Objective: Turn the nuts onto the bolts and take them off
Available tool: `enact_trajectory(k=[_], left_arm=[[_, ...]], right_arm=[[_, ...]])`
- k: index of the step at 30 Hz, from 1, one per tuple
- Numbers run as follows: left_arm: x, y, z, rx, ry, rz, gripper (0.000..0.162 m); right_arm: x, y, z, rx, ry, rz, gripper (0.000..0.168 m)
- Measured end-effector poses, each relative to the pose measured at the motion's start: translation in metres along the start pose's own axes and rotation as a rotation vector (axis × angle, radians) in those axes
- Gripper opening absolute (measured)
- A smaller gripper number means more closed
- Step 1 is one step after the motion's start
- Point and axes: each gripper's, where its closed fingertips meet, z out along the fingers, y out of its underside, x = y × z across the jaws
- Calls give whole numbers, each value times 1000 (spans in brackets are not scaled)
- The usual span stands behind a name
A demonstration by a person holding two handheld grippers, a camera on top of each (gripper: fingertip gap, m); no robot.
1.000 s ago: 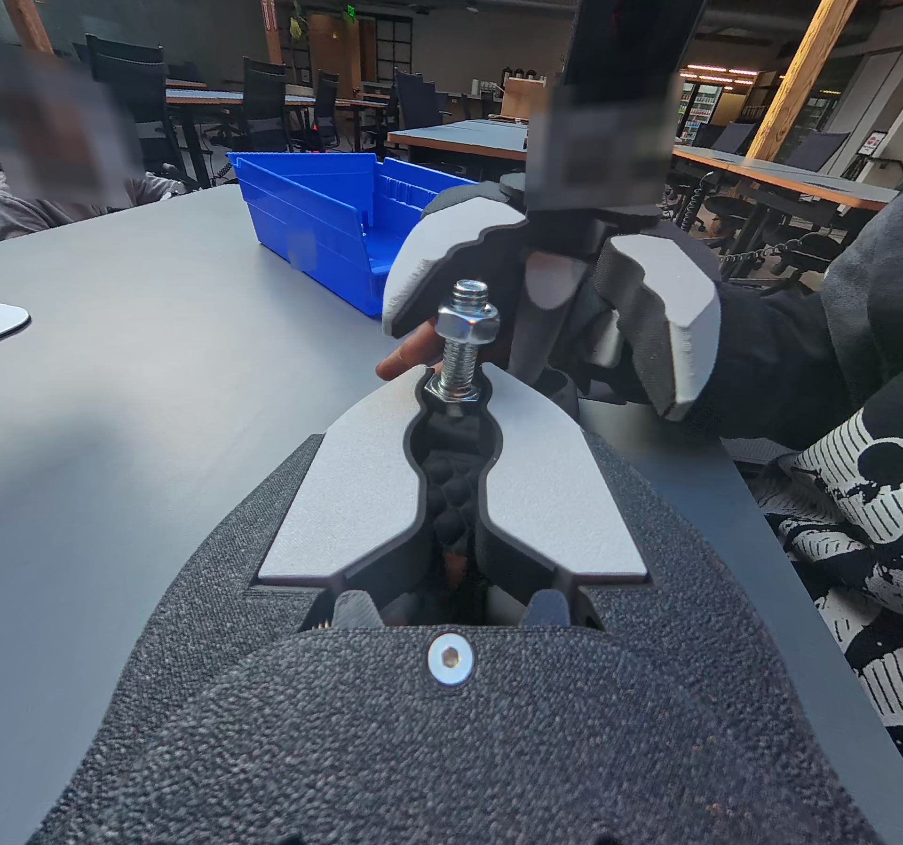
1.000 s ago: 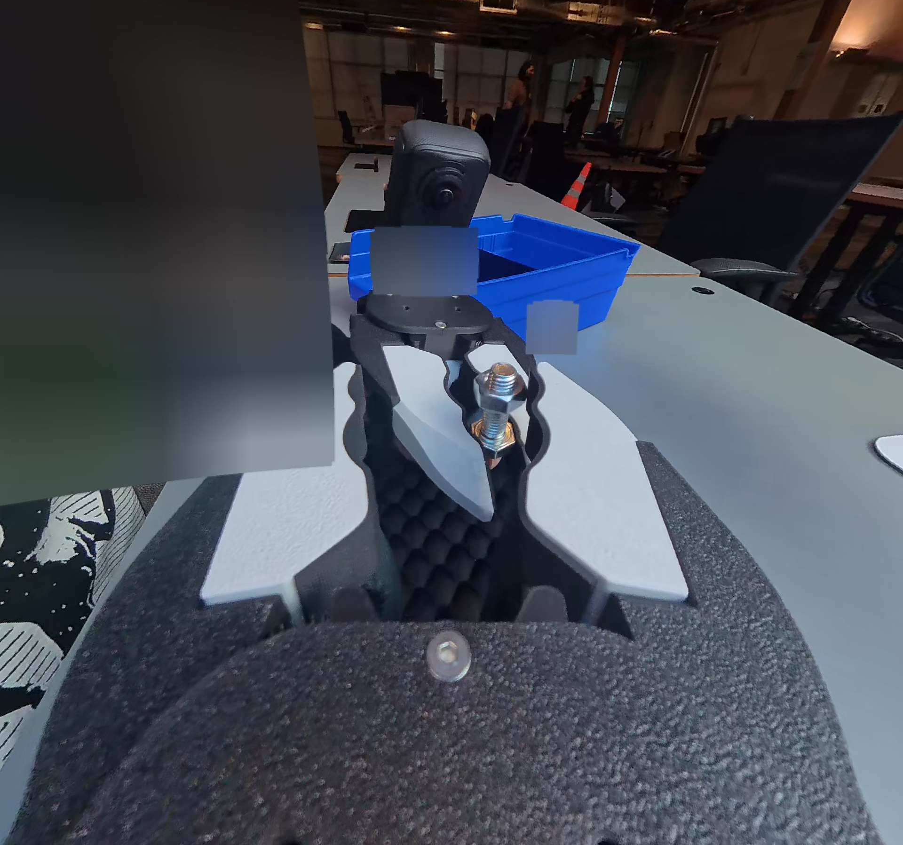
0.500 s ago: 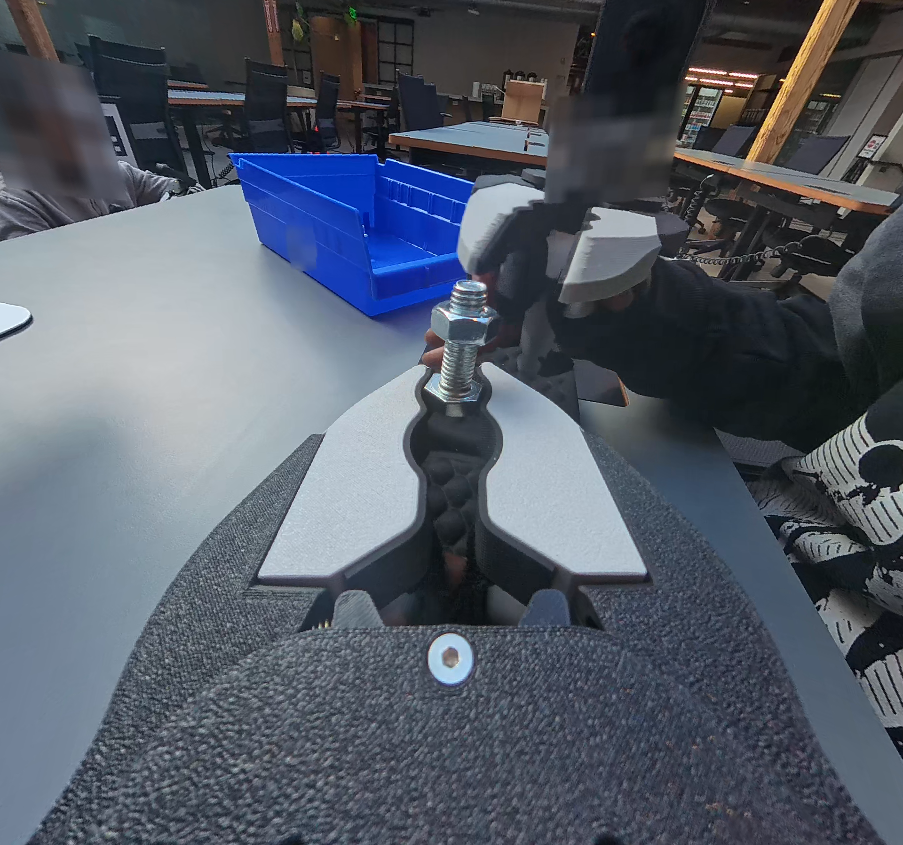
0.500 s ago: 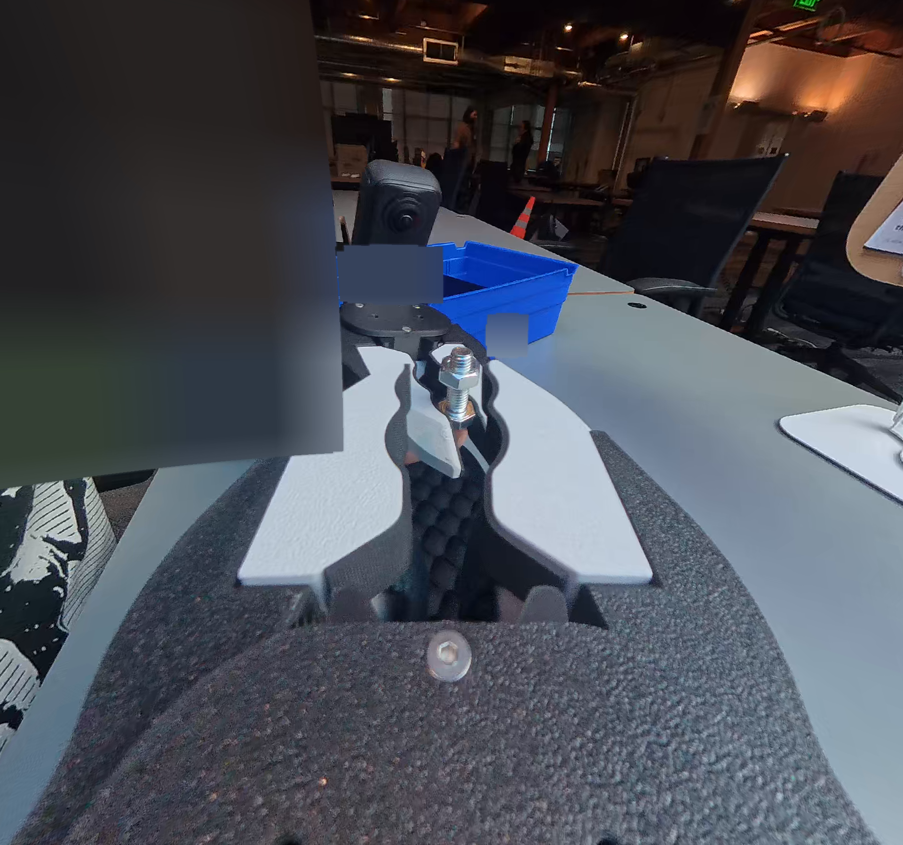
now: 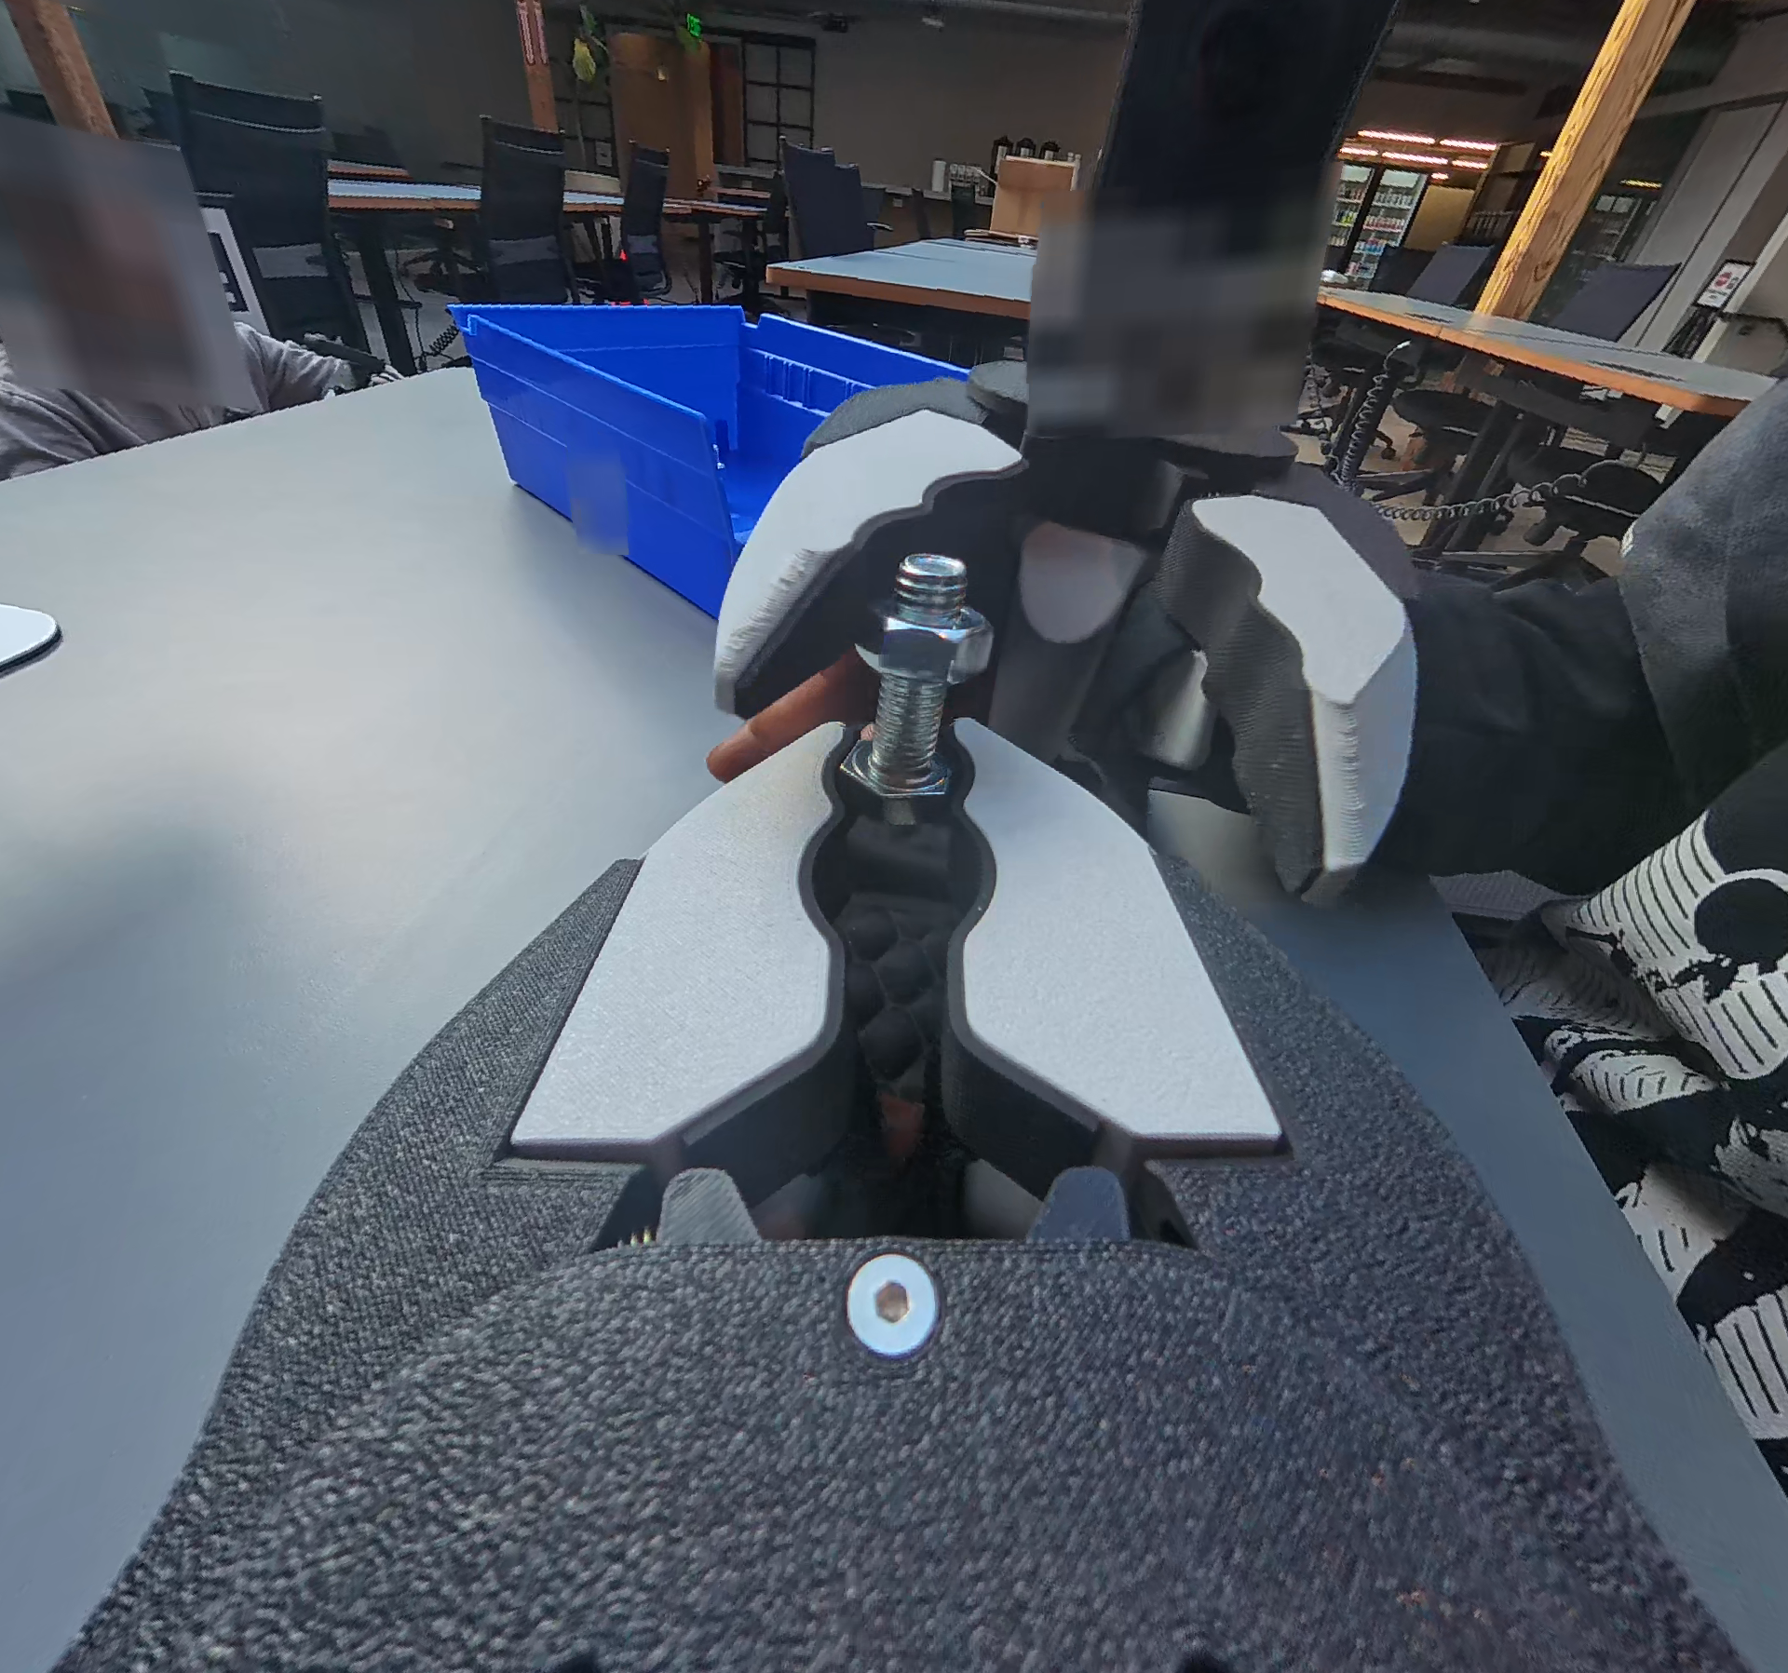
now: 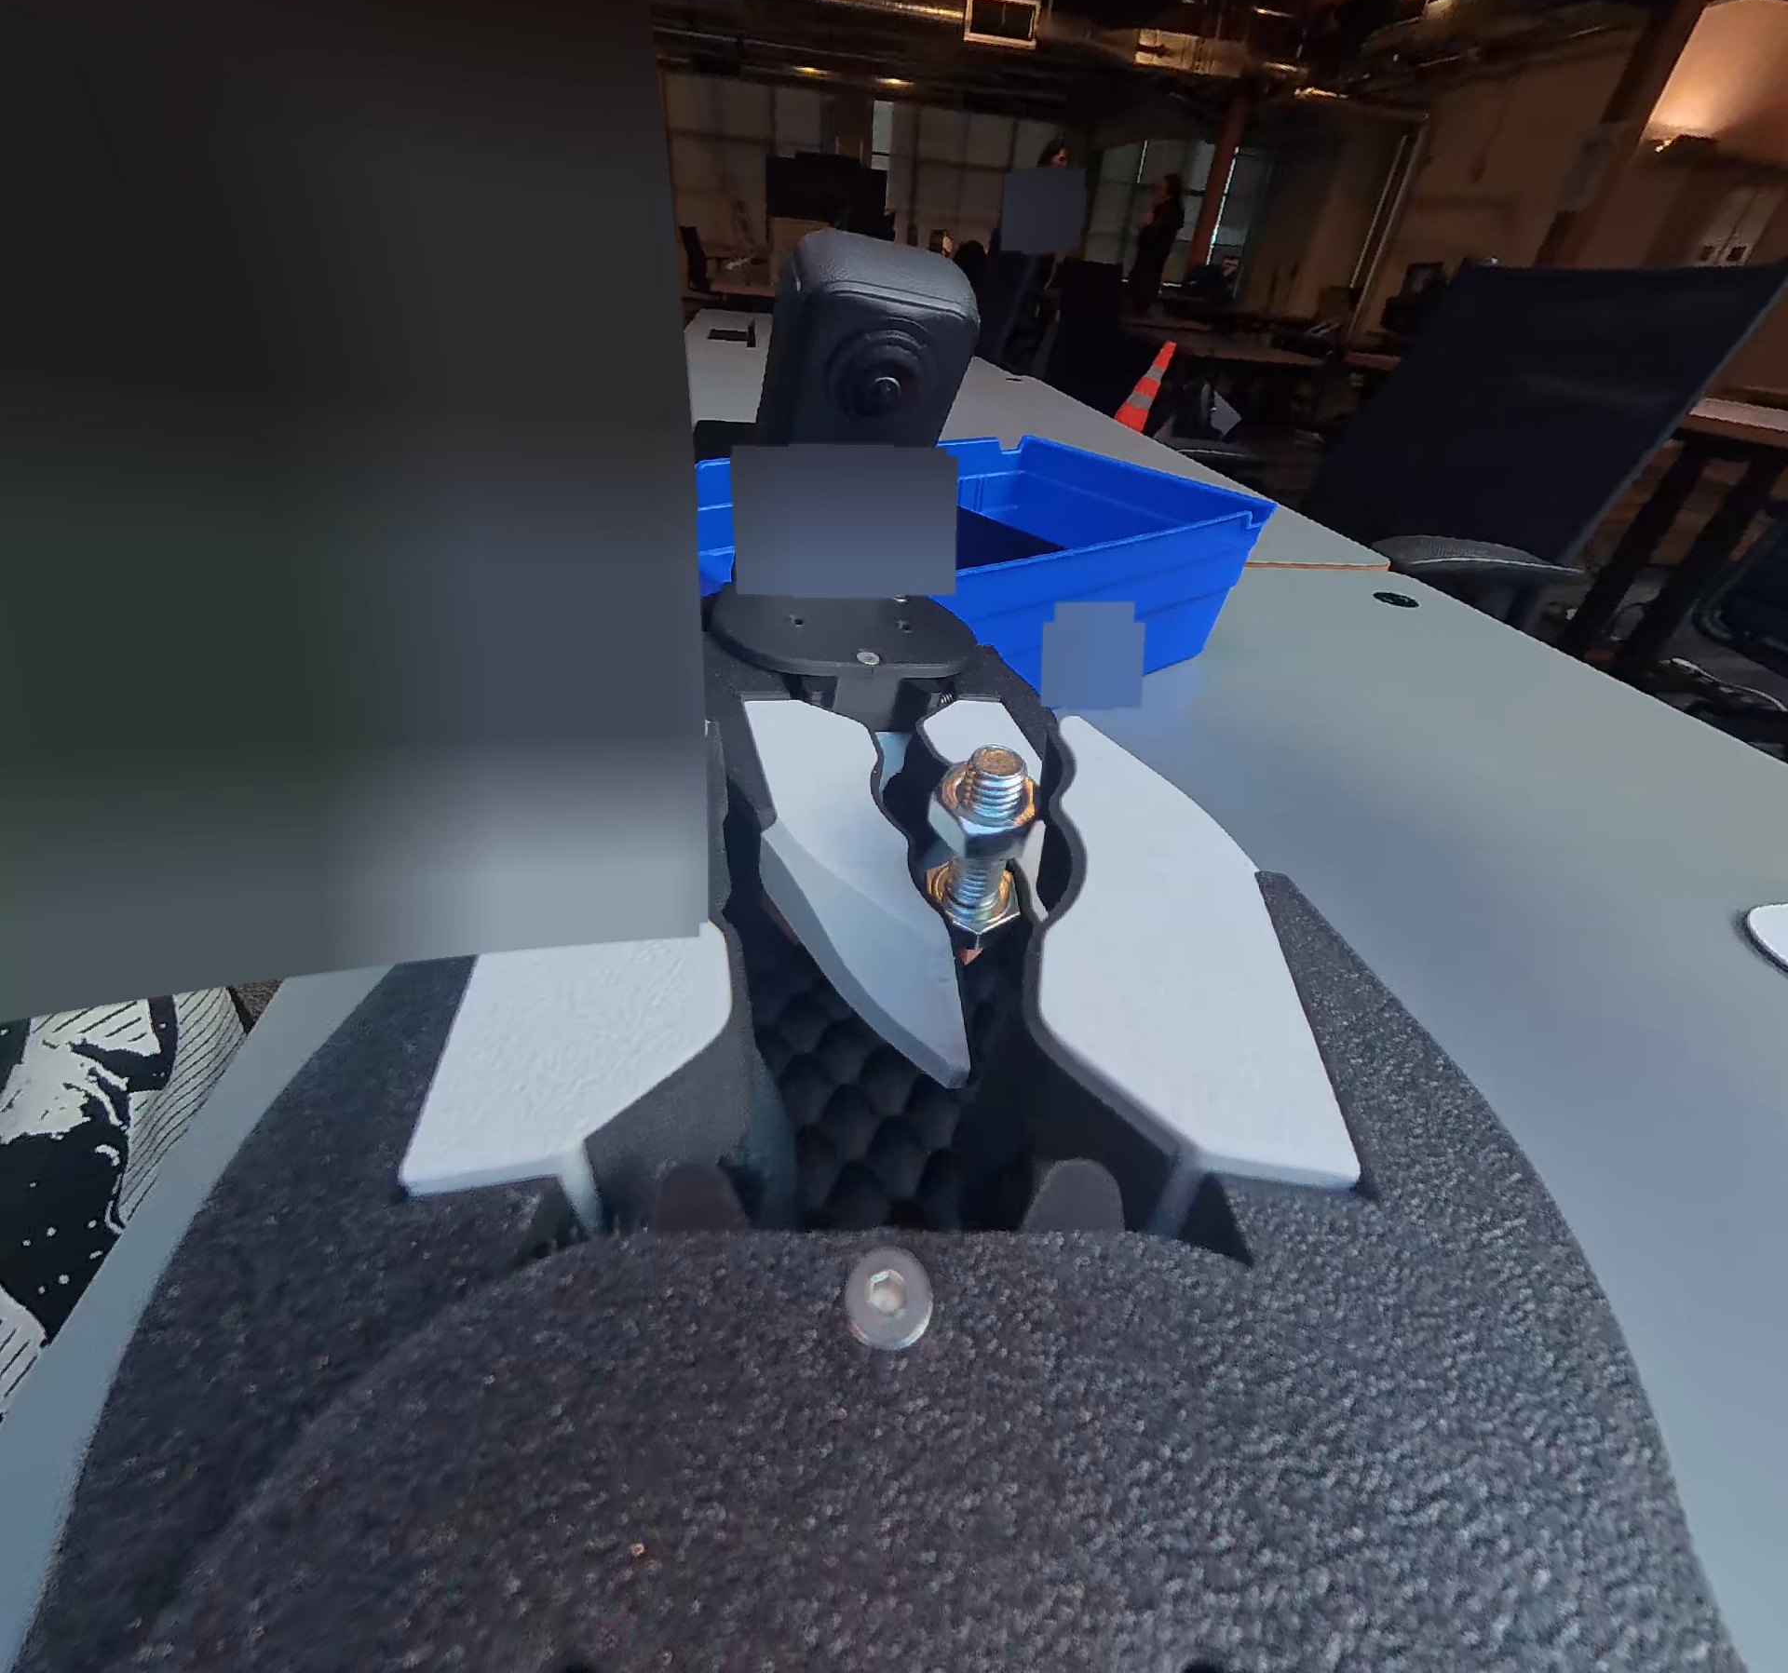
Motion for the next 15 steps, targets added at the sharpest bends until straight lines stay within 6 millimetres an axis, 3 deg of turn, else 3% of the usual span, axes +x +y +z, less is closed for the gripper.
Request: enact_trajectory(k=[7,13,15], left_arm=[[0,0,0,3,-1,-1,15],[0,-1,-1,4,-5,-2,16],[0,0,-1,2,-5,-1,16]], right_arm=[[6,2,-20,6,68,19,44],[6,-1,-35,13,86,12,17],[9,-5,-38,33,97,15,18]])
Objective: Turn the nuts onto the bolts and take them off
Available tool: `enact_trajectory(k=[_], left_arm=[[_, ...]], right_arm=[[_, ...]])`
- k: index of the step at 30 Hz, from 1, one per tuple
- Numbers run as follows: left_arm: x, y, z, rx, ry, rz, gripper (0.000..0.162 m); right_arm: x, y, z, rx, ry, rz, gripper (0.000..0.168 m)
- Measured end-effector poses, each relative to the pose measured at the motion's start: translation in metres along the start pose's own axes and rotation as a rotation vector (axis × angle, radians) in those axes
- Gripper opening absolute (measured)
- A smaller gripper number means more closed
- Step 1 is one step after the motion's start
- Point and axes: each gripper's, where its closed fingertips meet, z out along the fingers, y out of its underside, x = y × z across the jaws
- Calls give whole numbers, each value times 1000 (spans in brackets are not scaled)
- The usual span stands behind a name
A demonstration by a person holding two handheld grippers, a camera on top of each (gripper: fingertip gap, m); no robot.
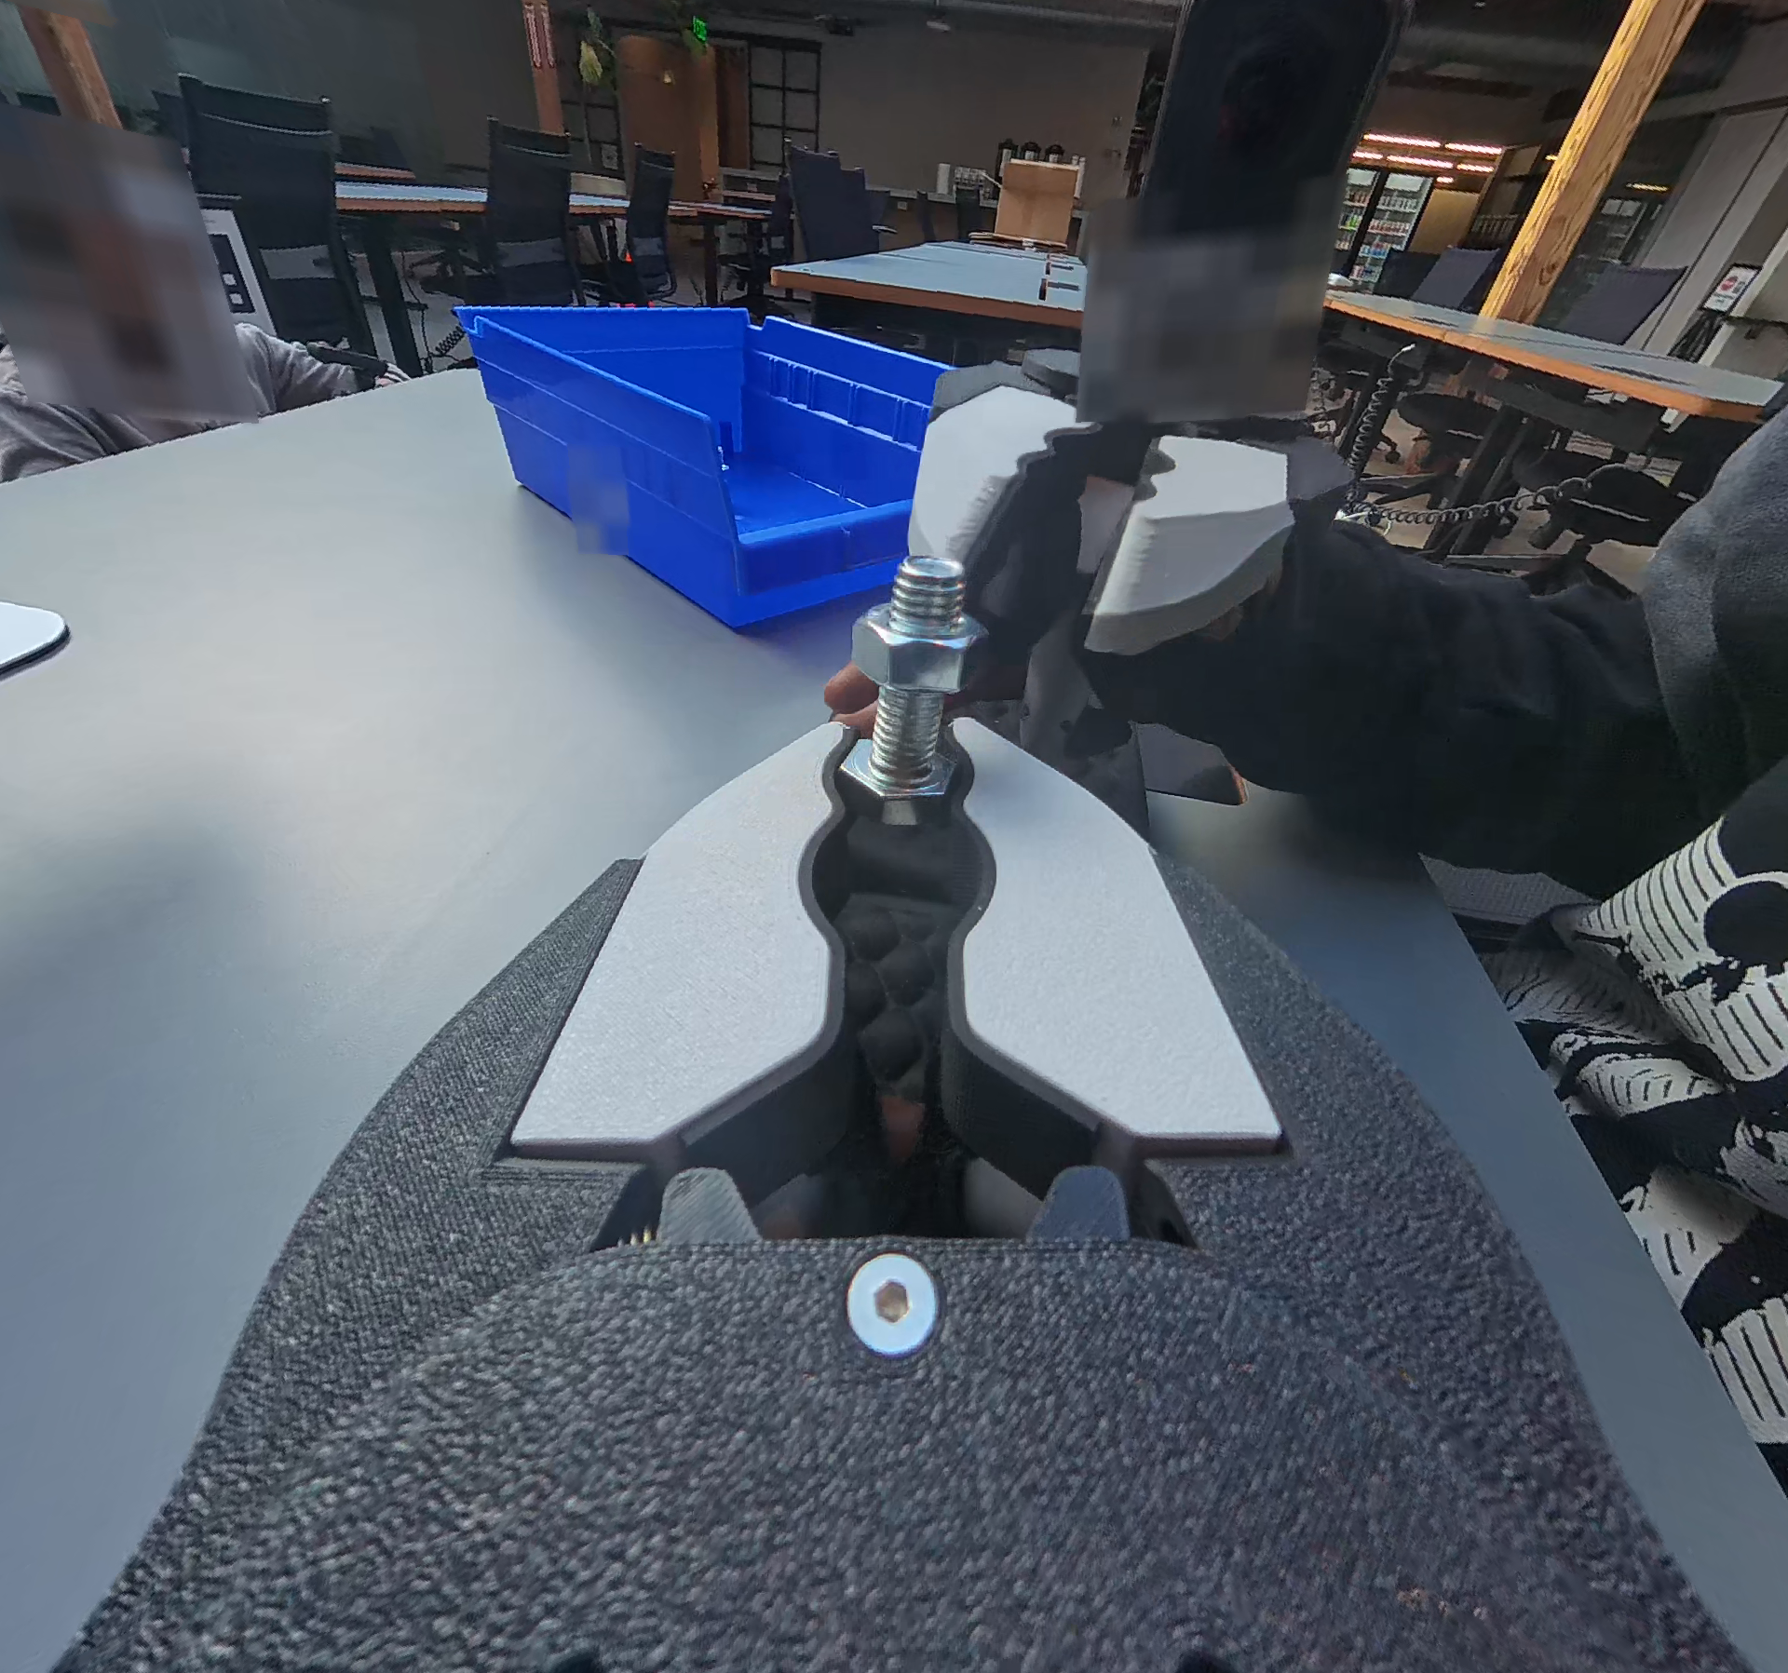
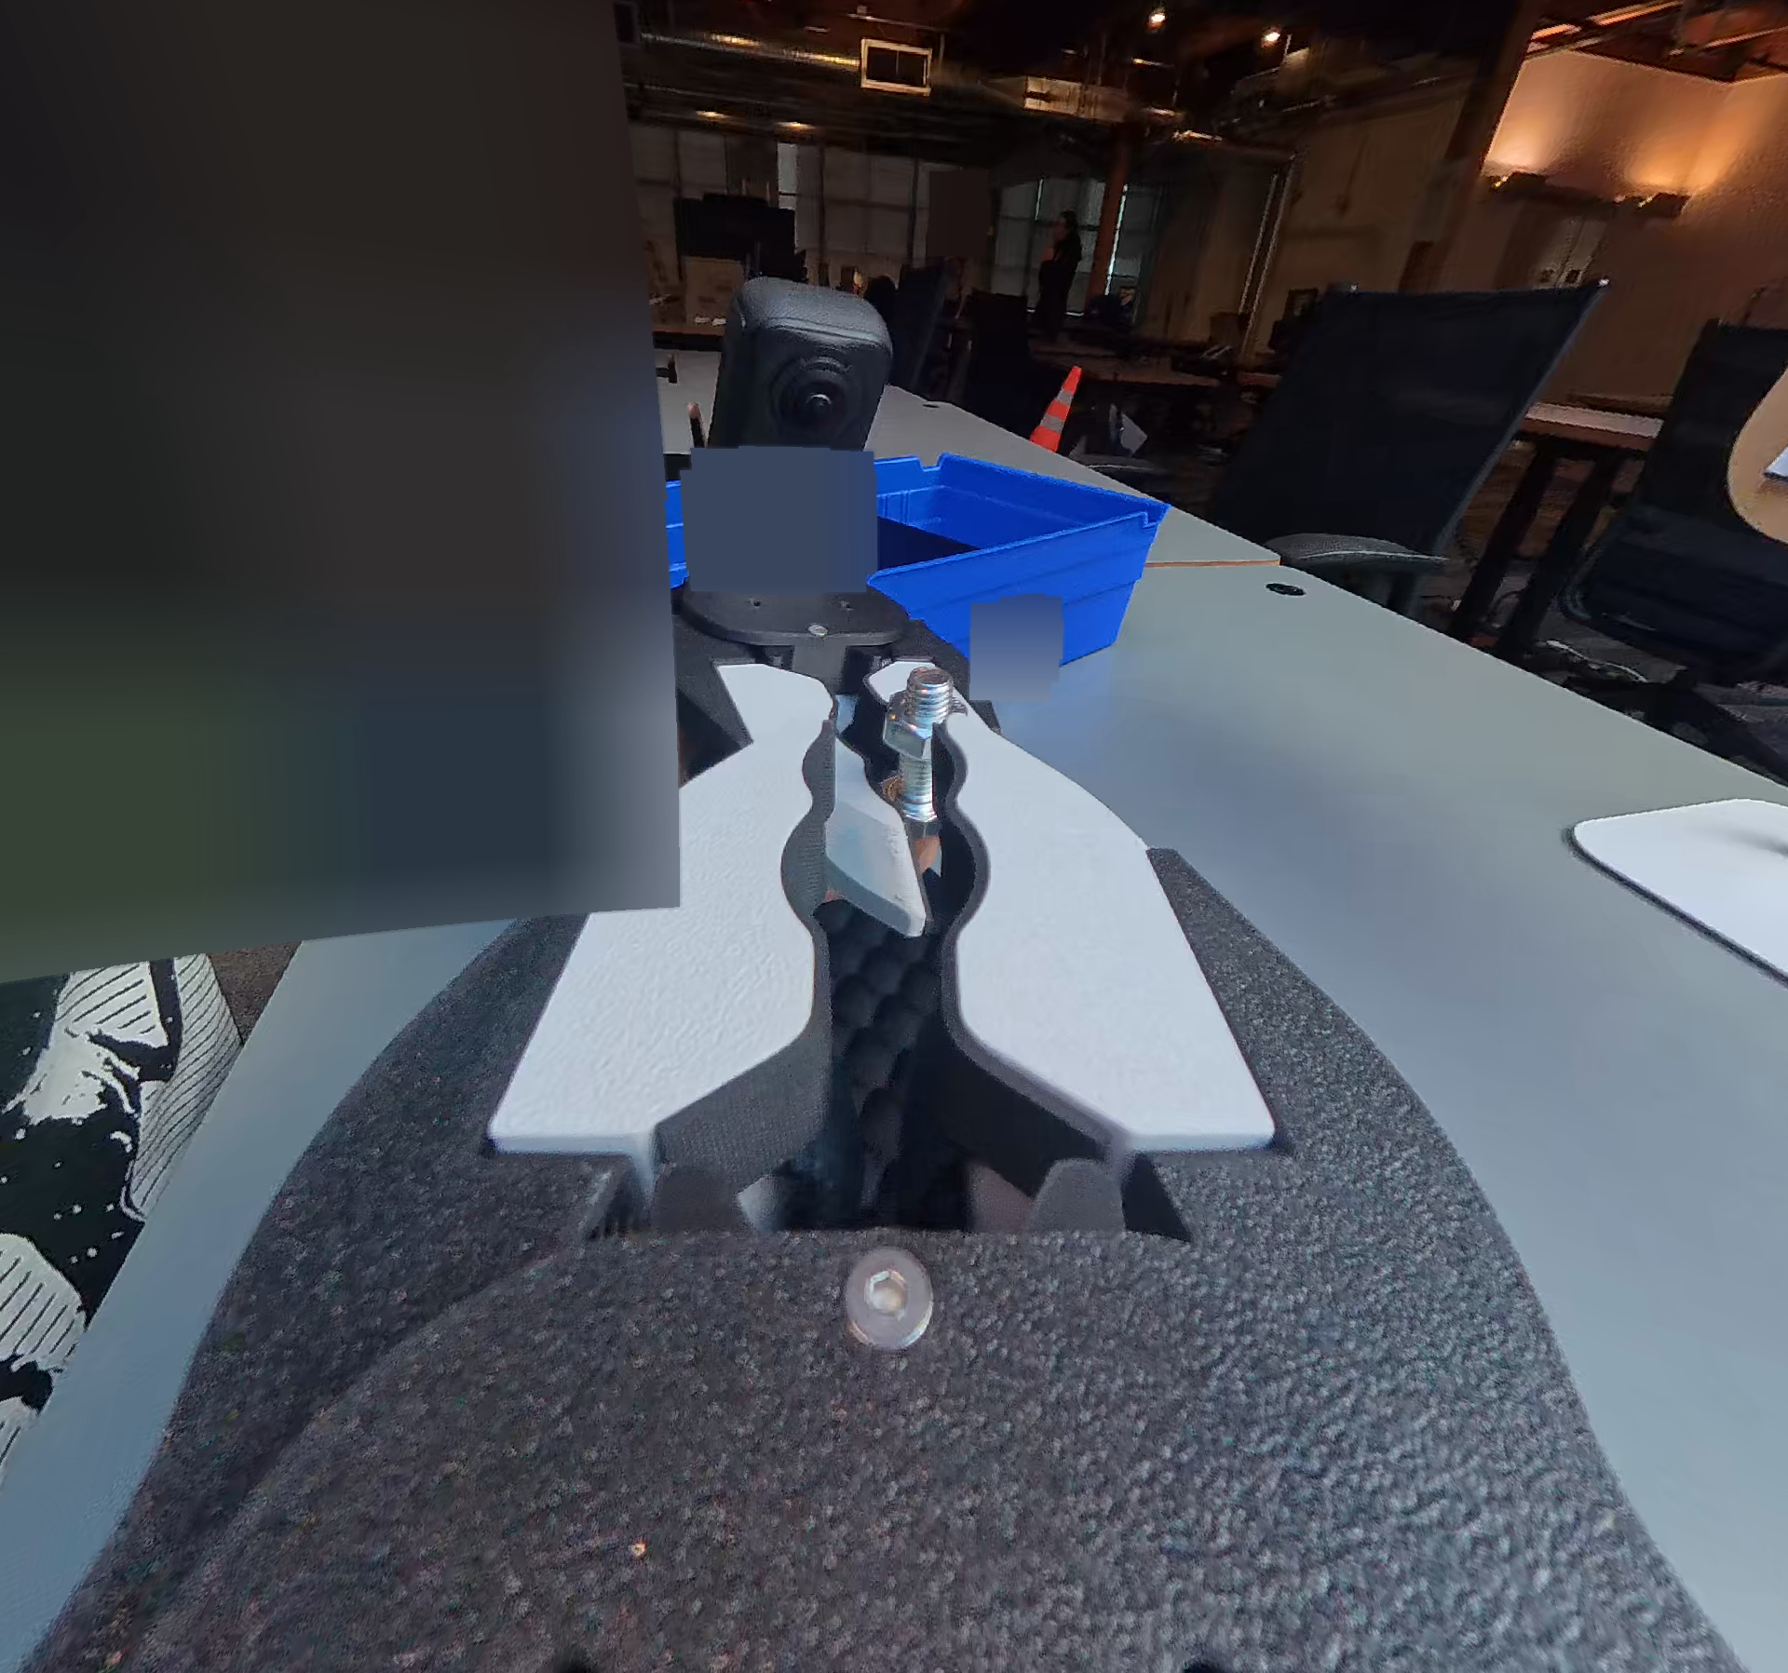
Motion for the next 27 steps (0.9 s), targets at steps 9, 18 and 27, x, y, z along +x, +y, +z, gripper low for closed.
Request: enact_trajectory(k=[9,18,27], left_arm=[[1,0,0,-2,4,0,15],[1,0,0,-3,6,0,16],[1,0,0,1,4,-1,15]], right_arm=[[0,4,23,-34,-37,-20,55],[-7,8,41,-65,-90,-37,57],[-4,9,22,-63,-42,-19,46]])
